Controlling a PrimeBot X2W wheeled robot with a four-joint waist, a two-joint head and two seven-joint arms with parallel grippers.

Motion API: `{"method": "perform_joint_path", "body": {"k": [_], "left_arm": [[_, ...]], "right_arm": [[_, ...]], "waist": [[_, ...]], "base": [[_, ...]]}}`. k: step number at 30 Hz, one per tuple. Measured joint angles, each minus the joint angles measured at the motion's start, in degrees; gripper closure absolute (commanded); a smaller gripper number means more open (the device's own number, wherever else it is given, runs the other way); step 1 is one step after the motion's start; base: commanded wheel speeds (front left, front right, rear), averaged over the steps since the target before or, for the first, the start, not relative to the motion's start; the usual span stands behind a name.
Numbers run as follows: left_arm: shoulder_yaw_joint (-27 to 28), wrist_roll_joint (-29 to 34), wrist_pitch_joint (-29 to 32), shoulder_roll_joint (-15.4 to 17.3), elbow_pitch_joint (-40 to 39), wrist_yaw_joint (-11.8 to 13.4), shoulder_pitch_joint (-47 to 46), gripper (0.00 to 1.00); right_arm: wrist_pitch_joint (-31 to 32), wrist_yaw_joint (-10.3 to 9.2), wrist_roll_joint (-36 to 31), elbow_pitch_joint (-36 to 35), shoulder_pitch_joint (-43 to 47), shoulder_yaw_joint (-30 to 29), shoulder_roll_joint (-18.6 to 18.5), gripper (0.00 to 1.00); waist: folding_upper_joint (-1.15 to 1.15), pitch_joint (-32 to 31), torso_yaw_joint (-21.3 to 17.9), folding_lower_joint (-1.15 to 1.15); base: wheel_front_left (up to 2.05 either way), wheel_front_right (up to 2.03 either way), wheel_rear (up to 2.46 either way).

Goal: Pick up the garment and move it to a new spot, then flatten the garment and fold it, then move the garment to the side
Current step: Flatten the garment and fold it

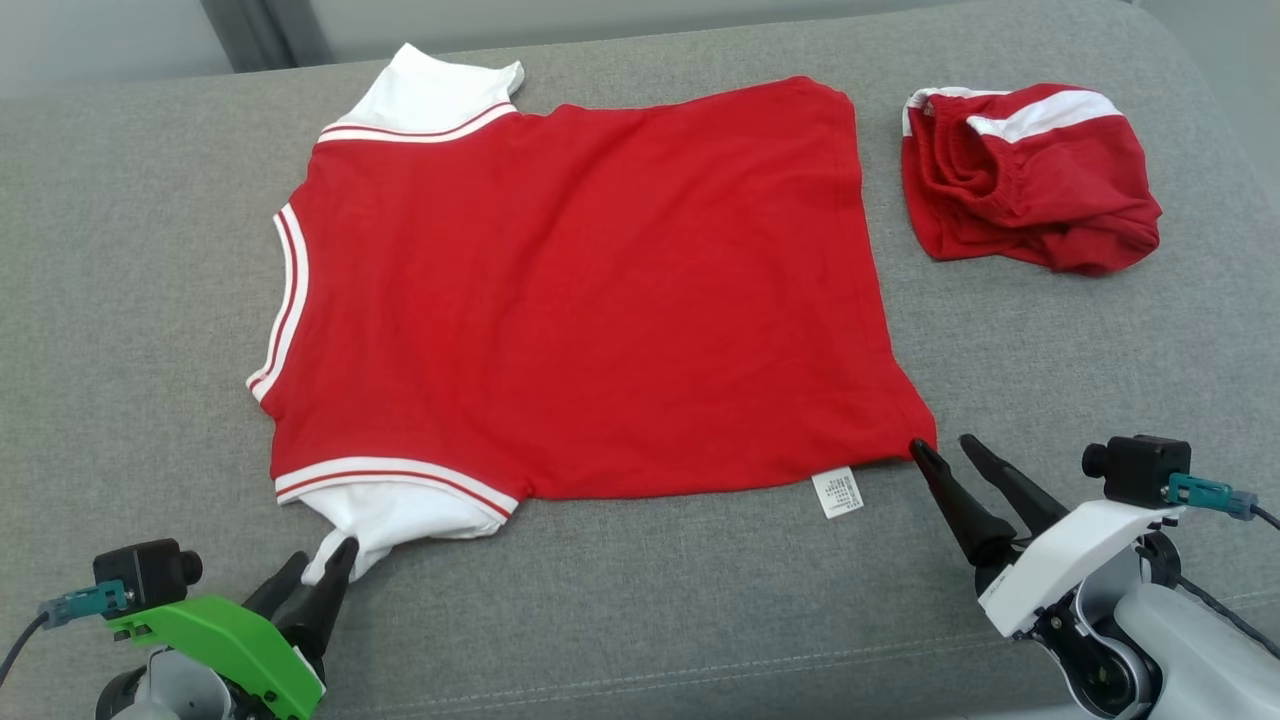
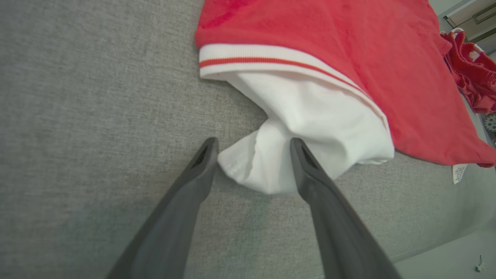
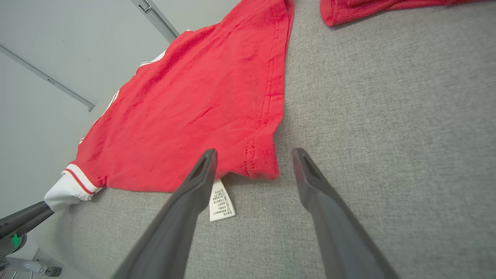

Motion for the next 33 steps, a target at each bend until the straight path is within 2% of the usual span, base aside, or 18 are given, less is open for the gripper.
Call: {"method": "perform_joint_path", "body": {"k": [1,2,12,22,27,33], "left_arm": [[-0.1,-0.1,0.3,0.0,-0.2,-0.1,0.0,0.85],[-0.1,-0.1,0.3,0.1,-0.4,-0.1,0.0,1.0],[-0.2,-2.5,1.7,1.1,-4.1,-1.1,0.9,1.0],[2.1,-4.3,2.7,5.0,-8.9,-1.6,3.2,1.0],[5.8,-4.4,0.5,8.9,-11.2,-1.5,3.5,1.0],[2.6,-4.3,3.7,8.8,-11.5,-0.5,4.0,1.0]], "right_arm": [[0.0,-0.24,-0.1,0.0,0.0,0.1,0.0,0.0],[0.0,-0.3,-0.3,0.0,0.0,0.1,0.1,0.0],[0.0,-0.41,-0.3,-0.1,0.0,0.0,0.0,0.0],[0.0,-0.88,-0.3,-0.1,0.0,-0.4,-0.2,0.0],[0.0,-0.98,-0.3,-0.2,0.1,-0.7,-0.5,0.0],[0.0,-0.98,-0.3,-0.4,0.1,-0.3,-0.3,0.0]], "waist": [[0.0,0.0,0.1,0.0],[0.0,0.0,0.2,0.0],[0.0,0.0,0.8,0.0],[0.0,-0.2,1.8,0.0],[0.0,-0.2,2.3,0.0],[0.0,-0.1,2.7,0.0]], "base": [[0.0,0.0,0.0],[0.0,0.0,0.0],[0.0,0.0,0.0],[0.0,0.0,0.0],[0.0,0.0,0.0],[0.0,0.0,0.0]]}}
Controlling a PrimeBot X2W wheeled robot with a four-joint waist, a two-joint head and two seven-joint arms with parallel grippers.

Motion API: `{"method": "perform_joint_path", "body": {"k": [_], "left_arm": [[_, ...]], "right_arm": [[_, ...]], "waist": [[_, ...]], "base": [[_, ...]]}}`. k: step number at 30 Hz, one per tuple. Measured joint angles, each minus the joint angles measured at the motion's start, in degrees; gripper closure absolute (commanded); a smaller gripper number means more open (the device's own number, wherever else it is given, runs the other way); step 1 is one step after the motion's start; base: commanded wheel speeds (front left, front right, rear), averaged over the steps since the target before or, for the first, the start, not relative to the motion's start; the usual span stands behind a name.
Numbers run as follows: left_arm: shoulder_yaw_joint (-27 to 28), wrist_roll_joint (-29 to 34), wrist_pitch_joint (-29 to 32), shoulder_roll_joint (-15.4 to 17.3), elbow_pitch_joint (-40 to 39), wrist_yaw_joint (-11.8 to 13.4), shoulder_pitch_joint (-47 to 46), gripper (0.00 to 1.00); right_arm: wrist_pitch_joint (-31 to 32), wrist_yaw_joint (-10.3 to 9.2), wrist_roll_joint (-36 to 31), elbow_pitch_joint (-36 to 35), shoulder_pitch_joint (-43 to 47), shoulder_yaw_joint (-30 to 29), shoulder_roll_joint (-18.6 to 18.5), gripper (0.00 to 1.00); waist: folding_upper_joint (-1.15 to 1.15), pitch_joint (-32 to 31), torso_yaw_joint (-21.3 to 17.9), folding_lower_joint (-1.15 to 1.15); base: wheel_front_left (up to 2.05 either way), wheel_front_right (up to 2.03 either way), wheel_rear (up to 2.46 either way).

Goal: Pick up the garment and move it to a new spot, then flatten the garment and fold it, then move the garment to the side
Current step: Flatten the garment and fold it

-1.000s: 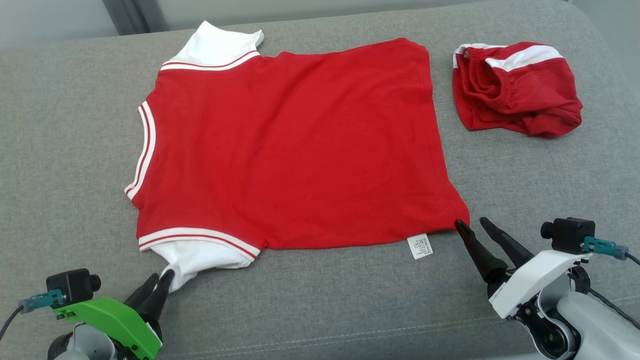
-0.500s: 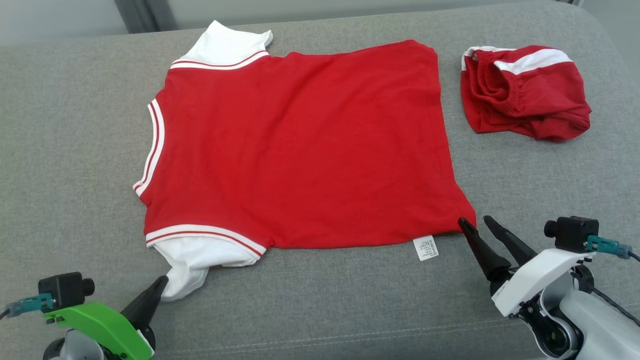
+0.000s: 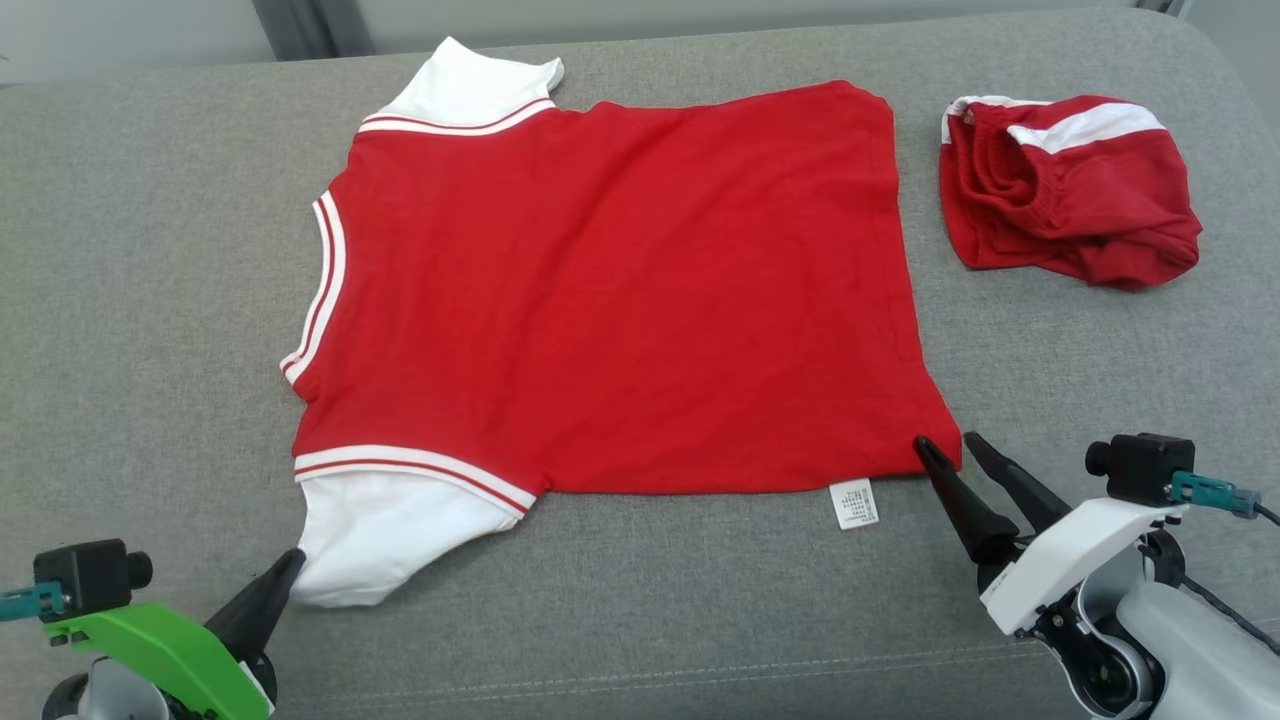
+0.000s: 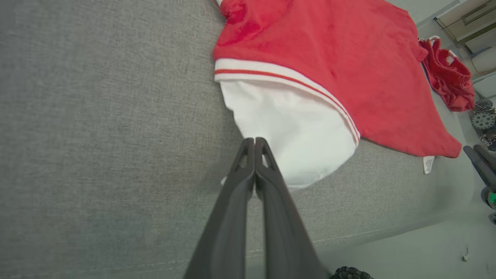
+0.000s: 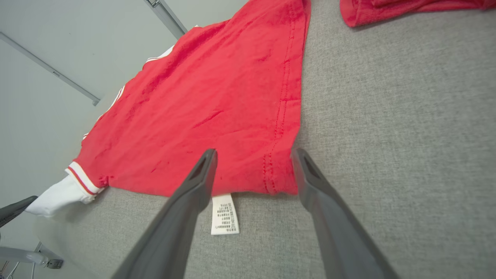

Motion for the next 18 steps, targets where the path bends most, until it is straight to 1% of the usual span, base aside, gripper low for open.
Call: {"method": "perform_joint_path", "body": {"k": [3,6,9,13,18], "left_arm": [[-1.0,0.0,0.4,-0.6,0.2,0.3,0.1,1.0],[0.3,0.5,-1.4,-1.3,0.4,0.6,0.1,1.0],[1.5,0.6,-2.6,-1.9,-0.1,0.6,0.0,1.0],[1.0,0.6,-2.5,-2.0,-0.5,0.9,0.0,1.0],[0.5,0.6,-2.3,-2.0,-1.6,0.9,0.0,1.0]], "right_arm": [[0.2,0.01,-0.2,-0.3,0.0,0.4,0.3,0.0],[0.6,0.01,-0.5,-0.3,-0.1,0.9,0.7,0.0],[0.8,-0.48,-0.4,0.3,0.0,0.7,0.7,0.0],[1.0,-0.49,0.1,1.1,0.0,0.5,0.9,0.0],[1.1,-0.63,1.3,2.3,0.0,-0.1,2.1,0.0]], "waist": [[0.0,0.1,-0.1,0.0],[0.0,0.1,-0.6,0.0],[0.0,0.1,-1.1,0.0],[0.0,0.1,-1.2,0.0],[0.0,0.1,-1.2,0.0]], "base": [[0.0,0.0,0.0],[0.0,0.0,0.0],[0.0,0.0,0.0],[0.0,0.0,0.0],[0.0,0.0,0.0]]}}
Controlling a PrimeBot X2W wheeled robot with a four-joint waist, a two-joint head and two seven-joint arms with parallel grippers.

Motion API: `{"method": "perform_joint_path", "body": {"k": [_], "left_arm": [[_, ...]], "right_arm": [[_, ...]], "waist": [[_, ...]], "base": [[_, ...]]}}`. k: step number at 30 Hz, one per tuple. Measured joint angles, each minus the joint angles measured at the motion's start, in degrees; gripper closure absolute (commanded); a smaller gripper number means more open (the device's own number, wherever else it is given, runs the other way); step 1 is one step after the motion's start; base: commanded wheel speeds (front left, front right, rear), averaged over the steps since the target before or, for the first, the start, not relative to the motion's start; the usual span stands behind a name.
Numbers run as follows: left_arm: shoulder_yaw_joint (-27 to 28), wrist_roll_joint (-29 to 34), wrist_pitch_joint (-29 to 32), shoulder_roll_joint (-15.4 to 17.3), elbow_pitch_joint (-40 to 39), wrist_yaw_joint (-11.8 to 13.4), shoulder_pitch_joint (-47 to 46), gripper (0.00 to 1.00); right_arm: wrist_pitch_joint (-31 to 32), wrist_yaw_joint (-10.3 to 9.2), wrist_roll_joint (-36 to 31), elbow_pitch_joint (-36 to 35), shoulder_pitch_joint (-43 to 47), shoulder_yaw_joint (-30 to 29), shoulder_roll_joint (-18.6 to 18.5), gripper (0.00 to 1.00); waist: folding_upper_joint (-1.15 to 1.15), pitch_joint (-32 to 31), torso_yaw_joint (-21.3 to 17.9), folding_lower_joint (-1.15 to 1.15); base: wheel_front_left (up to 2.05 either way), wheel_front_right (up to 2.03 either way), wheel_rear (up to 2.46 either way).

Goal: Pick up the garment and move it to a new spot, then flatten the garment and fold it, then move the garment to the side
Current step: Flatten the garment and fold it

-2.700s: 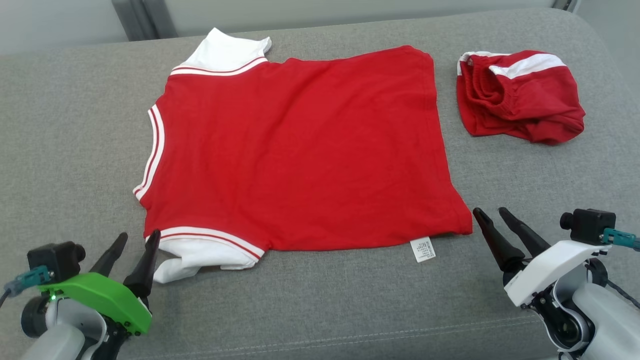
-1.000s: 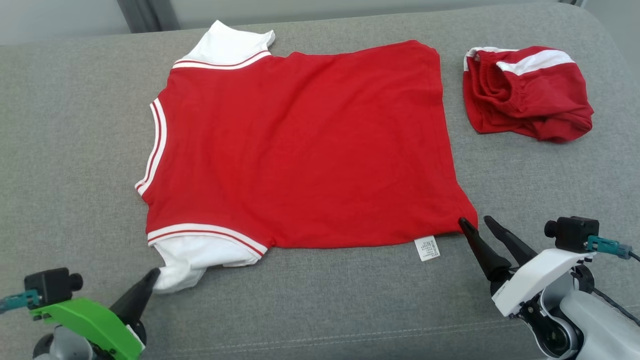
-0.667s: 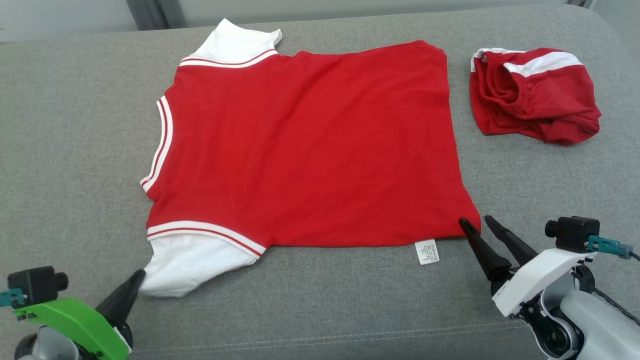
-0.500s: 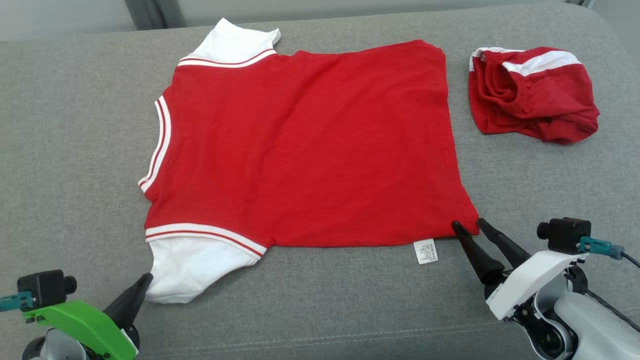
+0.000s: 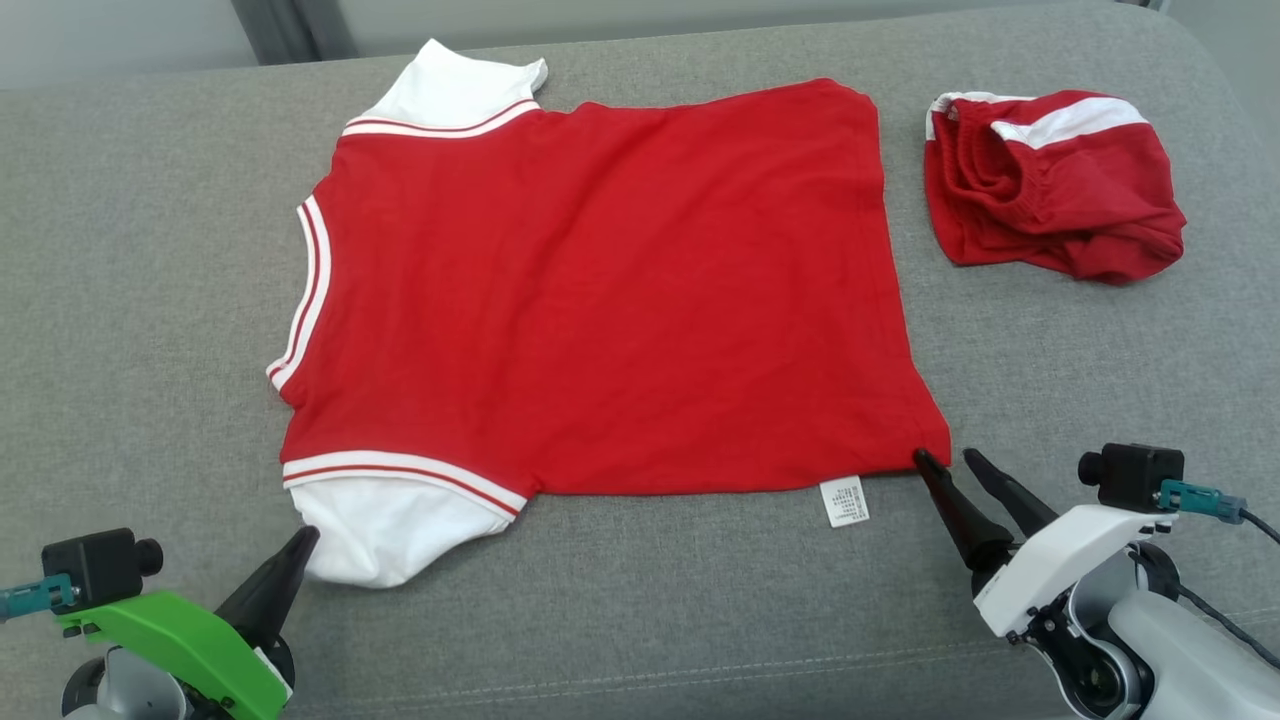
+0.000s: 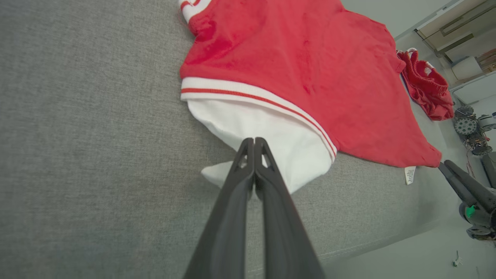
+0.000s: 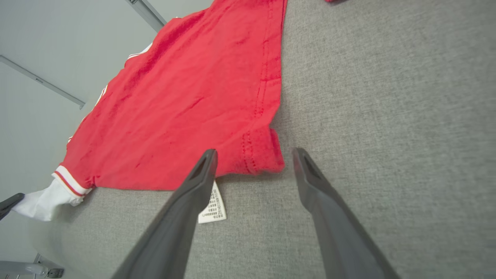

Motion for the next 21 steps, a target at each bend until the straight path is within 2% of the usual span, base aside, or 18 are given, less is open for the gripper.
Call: {"method": "perform_joint_path", "body": {"k": [5,14,15,16,17,18,21], "left_arm": [[-0.3,0.2,0.3,-0.1,-0.3,0.0,0.0,1.0],[-0.3,0.3,0.3,-0.1,-0.9,0.0,0.0,1.0],[-0.3,0.3,0.3,-0.1,-0.9,0.0,0.0,1.0],[-0.3,0.3,0.3,-0.1,-0.9,0.1,0.0,1.0],[-0.3,0.3,0.3,-0.1,-0.9,0.1,0.0,1.0],[-0.3,0.3,0.3,-0.1,-1.0,0.1,0.0,1.0],[-0.3,0.3,0.3,-0.1,-1.1,0.1,0.0,1.0]], "right_arm": [[1.0,-2.3,-0.4,2.5,-0.3,-0.3,-0.1,0.0],[2.0,-2.13,-0.2,4.0,-2.4,0.1,2.1,0.01],[2.1,-2.12,-0.2,4.1,-2.5,0.1,2.1,0.22],[2.4,-2.1,0.0,4.4,-2.7,0.1,2.2,0.56],[2.5,-2.0,0.1,4.6,-2.7,0.1,2.3,0.72],[2.5,-1.77,0.3,4.9,-2.7,0.1,2.4,1.0],[2.5,-1.77,0.3,5.5,-2.7,0.0,2.7,1.0]], "waist": [[0.0,0.1,0.7,0.0],[0.0,0.5,1.3,0.0],[0.0,0.6,1.4,0.0],[0.0,0.6,1.5,0.0],[0.0,0.6,1.5,0.0],[0.0,0.6,1.6,0.0],[0.0,0.7,1.7,0.0]], "base": [[0.0,0.0,0.0],[0.0,0.0,0.0],[0.0,0.0,0.0],[0.0,0.0,0.0],[0.0,0.0,0.0],[0.0,0.0,0.0],[0.0,0.0,0.0]]}}
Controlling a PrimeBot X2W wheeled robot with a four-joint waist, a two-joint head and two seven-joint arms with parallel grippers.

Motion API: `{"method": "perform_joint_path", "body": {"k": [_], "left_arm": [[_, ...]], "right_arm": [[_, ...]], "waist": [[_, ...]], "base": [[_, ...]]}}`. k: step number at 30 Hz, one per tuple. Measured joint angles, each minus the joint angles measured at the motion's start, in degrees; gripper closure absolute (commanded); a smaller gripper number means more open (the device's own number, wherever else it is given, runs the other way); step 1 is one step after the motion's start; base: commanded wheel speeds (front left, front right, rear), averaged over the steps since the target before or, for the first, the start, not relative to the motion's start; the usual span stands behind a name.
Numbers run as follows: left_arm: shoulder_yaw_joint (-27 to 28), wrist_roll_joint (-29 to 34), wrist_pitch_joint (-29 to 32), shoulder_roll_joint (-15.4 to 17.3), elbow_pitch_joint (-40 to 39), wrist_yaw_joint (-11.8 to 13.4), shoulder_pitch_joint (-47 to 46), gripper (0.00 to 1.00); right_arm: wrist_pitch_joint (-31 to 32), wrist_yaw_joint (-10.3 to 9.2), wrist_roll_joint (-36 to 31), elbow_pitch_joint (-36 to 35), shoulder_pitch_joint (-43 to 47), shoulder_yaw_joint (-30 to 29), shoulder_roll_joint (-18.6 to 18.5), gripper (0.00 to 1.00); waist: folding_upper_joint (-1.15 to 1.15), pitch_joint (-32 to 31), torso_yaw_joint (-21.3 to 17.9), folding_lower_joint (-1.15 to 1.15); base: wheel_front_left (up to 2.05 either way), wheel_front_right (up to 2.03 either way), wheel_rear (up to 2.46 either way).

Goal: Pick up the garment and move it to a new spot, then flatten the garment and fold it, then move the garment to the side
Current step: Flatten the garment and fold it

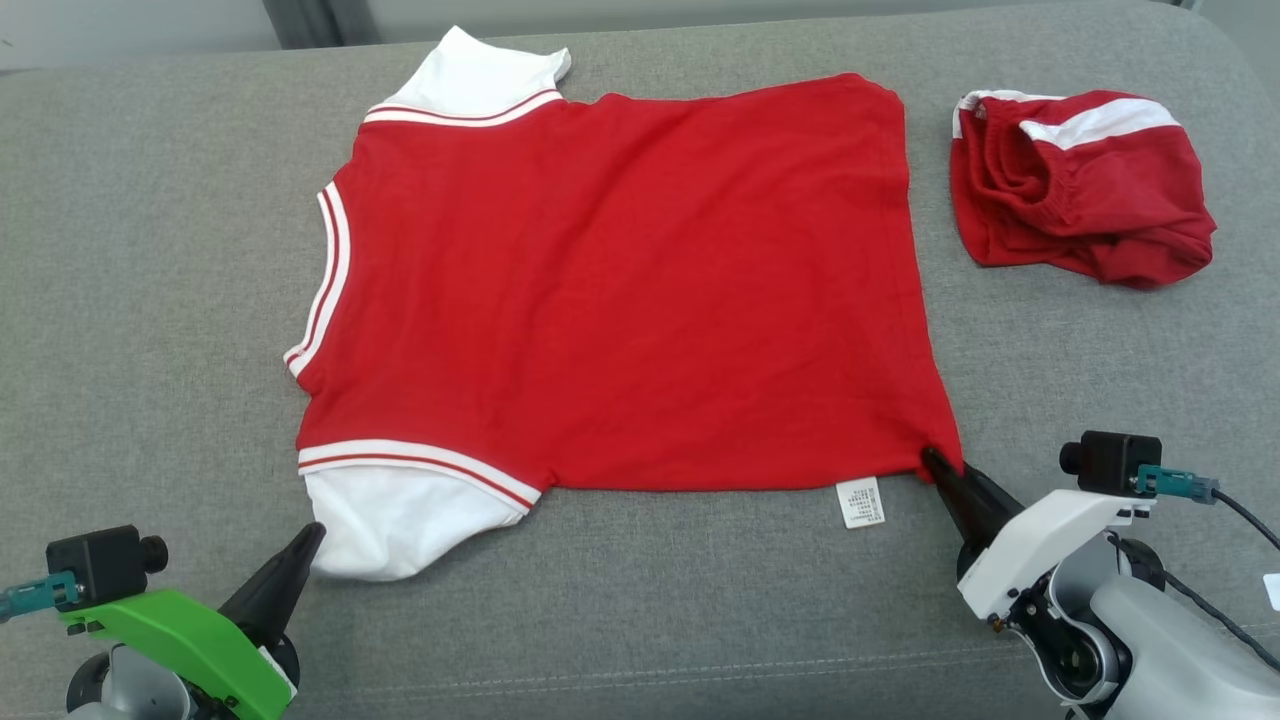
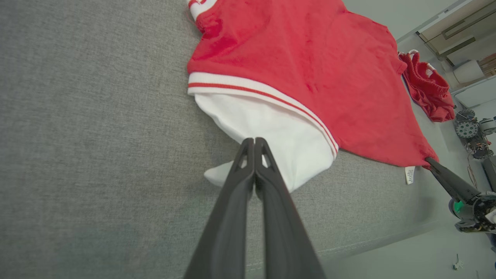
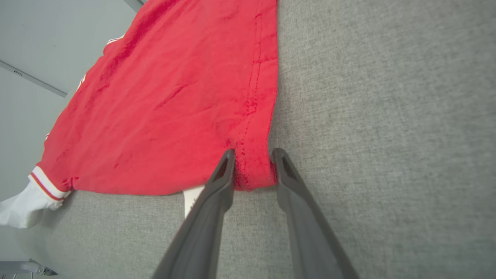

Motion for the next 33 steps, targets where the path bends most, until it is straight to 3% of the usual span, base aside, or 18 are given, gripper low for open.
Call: {"method": "perform_joint_path", "body": {"k": [6,17,33], "left_arm": [[1.9,-0.8,-1.2,-0.3,-1.4,0.0,0.0,1.0],[6.4,-7.9,-2.6,-0.2,-6.1,-1.7,0.4,1.0],[13.2,-19.9,-2.9,-4.4,-6.1,-2.2,-3.9,1.0]], "right_arm": [[-1.3,1.09,0.0,-1.4,-1.0,-1.3,0.0,1.0],[-1.5,2.58,1.3,-4.1,-0.6,-1.4,-1.5,1.0],[2.6,3.18,2.3,-5.6,-5.5,-1.4,-1.6,1.0]], "waist": [[0.0,0.2,0.1,0.0],[0.0,0.1,0.0,0.0],[0.0,2.7,-1.5,0.0]], "base": [[0.0,0.0,0.0],[0.0,0.0,0.0],[0.0,0.0,0.0]]}}
